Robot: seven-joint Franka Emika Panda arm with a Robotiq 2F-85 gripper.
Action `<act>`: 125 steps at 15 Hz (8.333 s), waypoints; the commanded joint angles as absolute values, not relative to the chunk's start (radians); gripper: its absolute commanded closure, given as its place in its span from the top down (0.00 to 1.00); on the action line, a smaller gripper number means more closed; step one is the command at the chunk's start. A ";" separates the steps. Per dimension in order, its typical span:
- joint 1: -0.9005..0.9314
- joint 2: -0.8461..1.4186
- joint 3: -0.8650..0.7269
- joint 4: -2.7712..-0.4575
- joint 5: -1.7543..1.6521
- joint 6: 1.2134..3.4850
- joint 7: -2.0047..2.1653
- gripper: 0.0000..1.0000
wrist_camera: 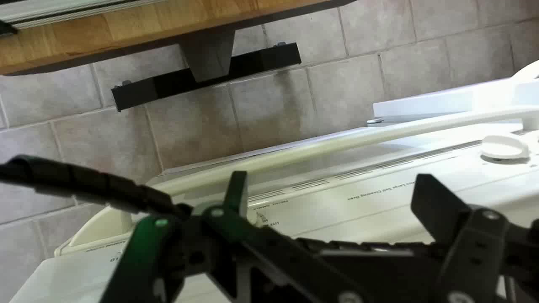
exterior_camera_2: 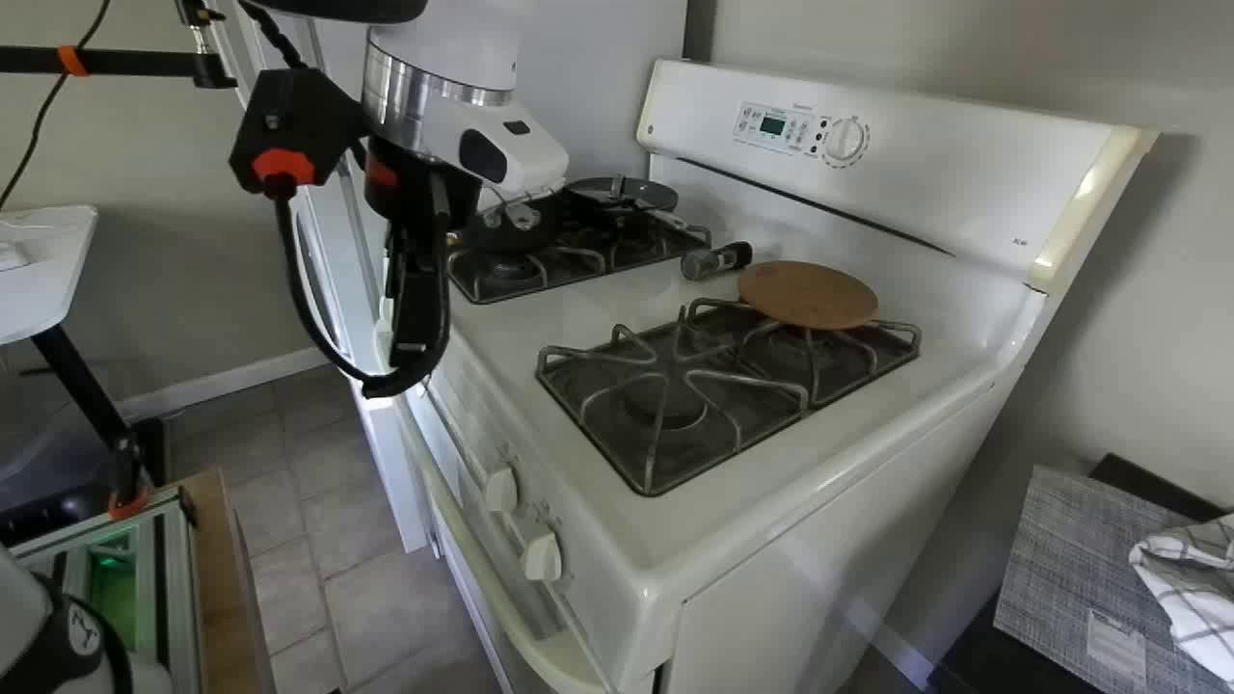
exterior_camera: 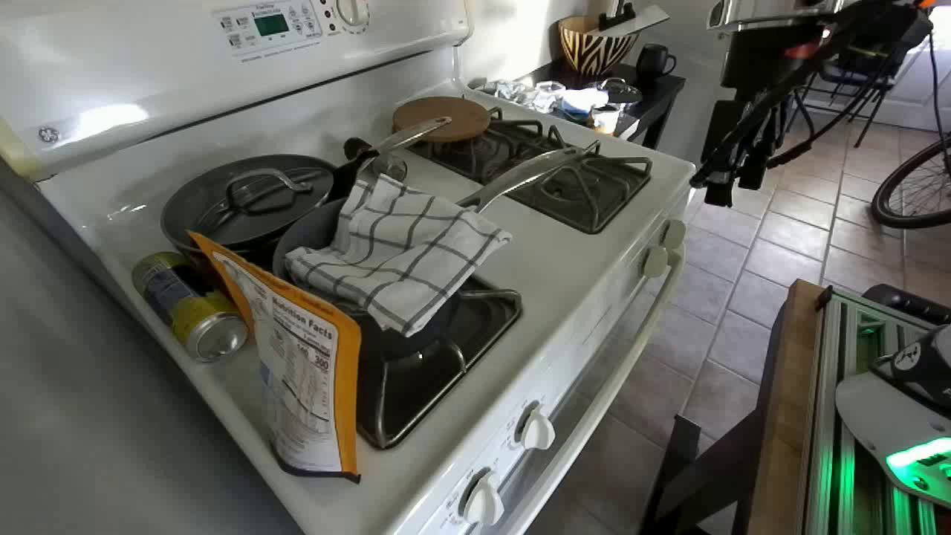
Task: Place the wooden mat on the pot
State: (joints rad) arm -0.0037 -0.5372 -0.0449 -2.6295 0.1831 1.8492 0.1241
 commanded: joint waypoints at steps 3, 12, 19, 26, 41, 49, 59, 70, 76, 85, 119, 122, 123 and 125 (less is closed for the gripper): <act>-0.018 -0.536 -0.032 -2.627 0.189 1.845 0.118 1.00; -0.018 -0.536 -0.032 -2.627 0.189 1.845 0.118 1.00; -0.094 -0.548 -0.079 -2.540 0.175 2.006 0.125 1.00; -0.118 -0.430 -0.230 -2.299 0.375 2.149 0.098 1.00; -0.097 -0.134 -0.218 -2.103 0.421 2.253 0.048 1.00; -0.130 0.330 -0.180 -1.637 0.515 2.193 -0.125 1.00; -0.259 0.402 -0.023 -1.631 0.724 2.246 -0.354 1.00; -0.329 0.489 -0.044 -1.555 0.707 2.125 -0.598 1.00; -0.358 0.496 -0.012 -1.545 0.757 2.144 -0.650 1.00; -0.371 0.633 0.019 -1.397 0.814 2.035 -0.787 1.00; -0.399 0.928 0.084 -1.033 0.825 1.798 -0.694 0.07; -0.407 0.916 0.097 -1.029 0.859 1.778 -0.701 0.02; -0.413 0.903 0.104 -1.036 0.872 1.783 -0.714 0.02; -0.436 0.877 0.125 -1.045 0.916 1.783 -0.742 0.03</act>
